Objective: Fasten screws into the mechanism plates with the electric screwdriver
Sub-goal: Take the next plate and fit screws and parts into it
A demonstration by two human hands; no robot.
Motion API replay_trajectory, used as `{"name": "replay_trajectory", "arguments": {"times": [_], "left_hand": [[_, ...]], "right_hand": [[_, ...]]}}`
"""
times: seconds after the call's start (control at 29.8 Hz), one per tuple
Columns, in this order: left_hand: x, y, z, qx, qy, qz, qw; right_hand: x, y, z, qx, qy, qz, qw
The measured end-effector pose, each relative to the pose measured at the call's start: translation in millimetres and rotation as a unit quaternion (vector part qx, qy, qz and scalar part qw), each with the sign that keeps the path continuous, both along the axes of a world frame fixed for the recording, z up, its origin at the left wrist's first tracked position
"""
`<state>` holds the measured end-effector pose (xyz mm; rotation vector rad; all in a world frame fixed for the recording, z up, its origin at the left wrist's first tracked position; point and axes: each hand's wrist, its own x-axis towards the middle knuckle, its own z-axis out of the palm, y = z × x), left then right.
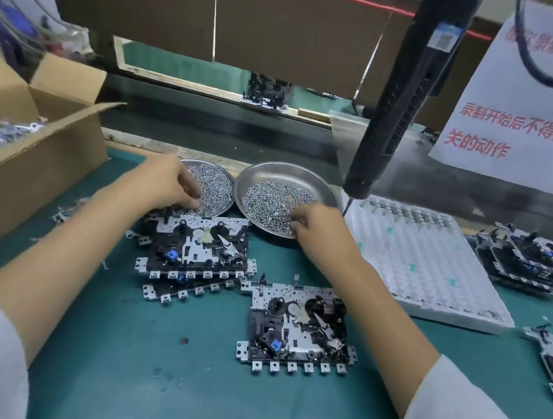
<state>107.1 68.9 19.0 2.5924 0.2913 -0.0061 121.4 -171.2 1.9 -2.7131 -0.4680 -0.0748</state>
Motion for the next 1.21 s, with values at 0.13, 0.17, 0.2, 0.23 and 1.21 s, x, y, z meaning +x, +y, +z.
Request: {"name": "replay_trajectory", "arguments": {"times": [0.13,0.17,0.2,0.23,1.21], "left_hand": [[0.9,3.7,-0.2,-0.013,-0.015,0.011,1.0],[0.6,4.8,-0.8,-0.015,-0.021,0.009,1.0],[0.3,5.5,-1.9,-0.015,-0.03,0.006,0.999],[-0.3,5.6,-3.2,-0.014,-0.04,0.004,0.999],[-101.0,-123.2,-15.4,-0.426,-0.328,-0.07,0.84]], "right_hand": [[9.1,3.2,5.9,0.02,0.0,-0.021,1.0],[10.7,3.6,6.6,0.026,-0.002,-0.026,0.999],[11.8,3.8,6.7,0.03,-0.004,-0.031,0.999],[12.5,3.9,6.5,0.03,-0.008,-0.035,0.999],[15.6,-4.3,0.4,0.141,-0.012,-0.041,0.989]]}}
